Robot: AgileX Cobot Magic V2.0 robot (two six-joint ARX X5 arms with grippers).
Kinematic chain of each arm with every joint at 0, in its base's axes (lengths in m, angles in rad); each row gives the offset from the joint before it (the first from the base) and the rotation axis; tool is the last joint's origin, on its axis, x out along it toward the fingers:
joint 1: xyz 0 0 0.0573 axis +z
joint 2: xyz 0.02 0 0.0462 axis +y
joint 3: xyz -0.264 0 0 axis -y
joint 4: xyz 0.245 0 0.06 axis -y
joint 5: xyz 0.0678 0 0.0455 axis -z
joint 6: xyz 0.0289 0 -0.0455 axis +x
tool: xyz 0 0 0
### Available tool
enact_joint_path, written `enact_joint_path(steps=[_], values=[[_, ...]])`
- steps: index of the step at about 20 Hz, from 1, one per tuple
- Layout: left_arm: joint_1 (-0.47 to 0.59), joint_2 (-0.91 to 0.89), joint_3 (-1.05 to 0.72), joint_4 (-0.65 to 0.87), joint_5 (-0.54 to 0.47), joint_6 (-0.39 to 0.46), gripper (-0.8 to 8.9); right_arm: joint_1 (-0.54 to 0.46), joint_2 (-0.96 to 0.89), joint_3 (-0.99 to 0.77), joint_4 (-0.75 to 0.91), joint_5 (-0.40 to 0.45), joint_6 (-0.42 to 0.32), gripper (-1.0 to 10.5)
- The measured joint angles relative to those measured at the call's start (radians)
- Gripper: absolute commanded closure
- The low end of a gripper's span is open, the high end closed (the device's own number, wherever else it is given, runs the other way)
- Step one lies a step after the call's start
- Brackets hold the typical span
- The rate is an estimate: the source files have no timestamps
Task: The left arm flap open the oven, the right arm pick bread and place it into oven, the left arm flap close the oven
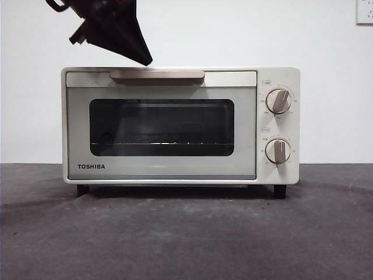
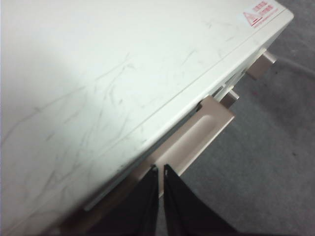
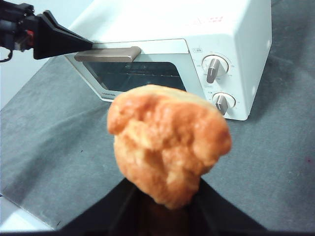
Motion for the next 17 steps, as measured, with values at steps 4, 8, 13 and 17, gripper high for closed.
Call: enact_joint_path(steps=[4,8,13,17], values=[[0.000,0.024,0.001,0.012,-0.002,0.008,7.95,0.000,0.000,0.000,0.000,0.000,0.000,8.5],[0.000,0.026,0.002,0.014,-0.002,0.012,7.95,0.000,0.000,0.000,0.000,0.000,0.000,8.5],[0.000,0.026,0.011,-0.016,-0.002,0.019,7.95,0.000,0.000,0.000,0.000,0.000,0.000,8.5],[-0.014,0.025,0.021,-0.053,-0.031,0.044,7.96,0.000,0.000,0.000,0.000,0.000,0.000,8.5]])
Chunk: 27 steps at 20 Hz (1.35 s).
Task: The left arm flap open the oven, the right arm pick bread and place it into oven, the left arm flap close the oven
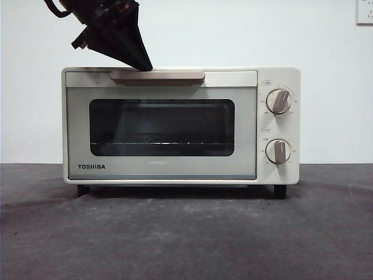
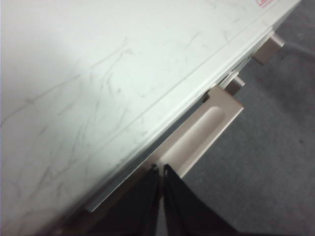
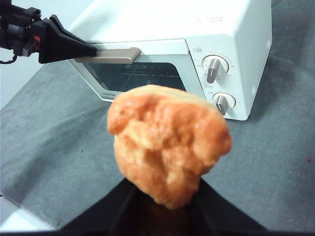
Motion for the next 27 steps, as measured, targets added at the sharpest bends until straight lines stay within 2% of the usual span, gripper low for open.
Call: enact_joint_path(steps=[11,14,23,27], values=[[-0.089,-0.017,0.010,-0.138,-0.105,0.055,7.97,0.000,0.000,0.000,0.000,0.000,0.000,8.5],[-0.116,-0.018,-0.005,-0.155,-0.105,0.061,7.97,0.000,0.000,0.000,0.000,0.000,0.000,8.5],[-0.210,-0.016,-0.109,-0.188,-0.100,0.048,7.97,0.000,0.000,0.000,0.000,0.000,0.000,8.5],[-0.264,-0.011,-0.212,-0.121,-0.113,0.009,7.97,0.000,0.000,0.000,0.000,0.000,0.000,8.5]])
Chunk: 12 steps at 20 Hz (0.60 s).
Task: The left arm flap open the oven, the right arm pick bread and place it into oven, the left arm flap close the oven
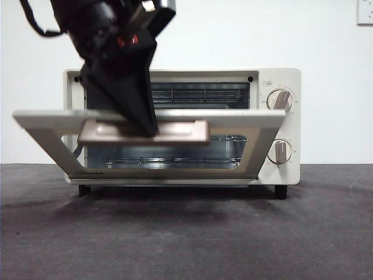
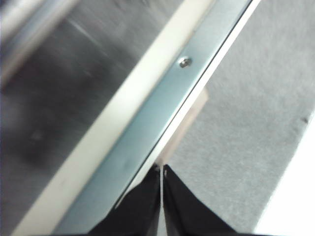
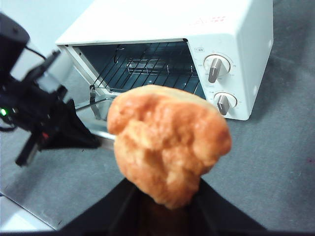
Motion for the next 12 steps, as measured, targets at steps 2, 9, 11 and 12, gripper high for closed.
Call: enact_joint_path(steps=[2,9,11,12], values=[[-0.025,-0.002,-0.053,0.057,-0.018,-0.033,7.97,0.000,0.000,0.000,0.000,0.000,-0.001,8.5],[-0.119,-0.069,-0.229,0.272,-0.175,-0.158,7.97,0.000,0.000,0.000,0.000,0.003,-0.008,8.5],[-0.139,-0.078,-0.255,0.309,-0.210,-0.185,7.97,0.000,0.000,0.000,0.000,0.003,-0.011,8.5],[-0.146,-0.079,-0.270,0.328,-0.218,-0.201,7.97,0.000,0.000,0.000,0.000,0.003,-0.011,8.5]])
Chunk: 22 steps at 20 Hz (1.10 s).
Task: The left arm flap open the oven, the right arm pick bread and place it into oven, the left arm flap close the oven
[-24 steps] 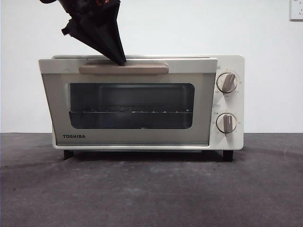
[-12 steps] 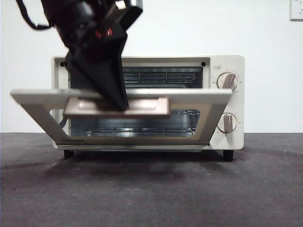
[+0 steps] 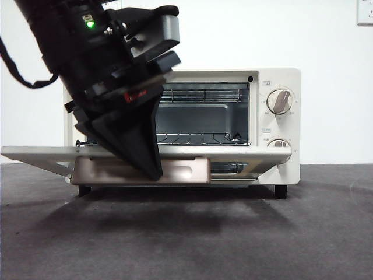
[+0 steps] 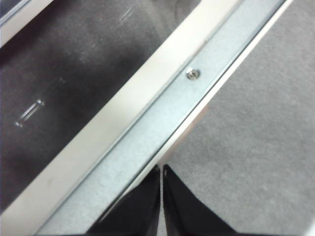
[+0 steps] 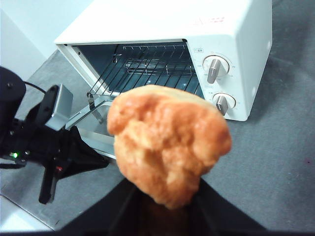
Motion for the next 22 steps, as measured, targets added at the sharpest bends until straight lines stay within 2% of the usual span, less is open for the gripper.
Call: enact_joint_path(steps=[4,8,11,15,18,22], values=[[-0.039,0.000,-0.067,0.066,-0.073,-0.057,7.97,0.000,0.000,0.000,0.000,0.000,0.000,8.5],[-0.053,-0.001,-0.083,0.106,-0.127,-0.077,7.97,0.000,0.000,0.000,0.000,0.024,-0.004,8.5],[-0.063,-0.001,-0.083,0.100,-0.130,-0.075,7.97,0.000,0.000,0.000,0.000,0.025,-0.016,8.5],[-0.072,-0.046,-0.083,0.047,-0.086,-0.051,7.97,0.000,0.000,0.000,0.000,0.023,-0.019,8.5],[-0.075,-0.177,-0.072,-0.042,-0.082,-0.051,7.97,0.000,0.034,0.000,0.000,-0.039,-0.020,8.5],[-0.075,-0.399,-0.008,-0.132,-0.091,-0.052,7.97,0.009,0.185,0.000,0.070,-0.154,-0.020,8.5]])
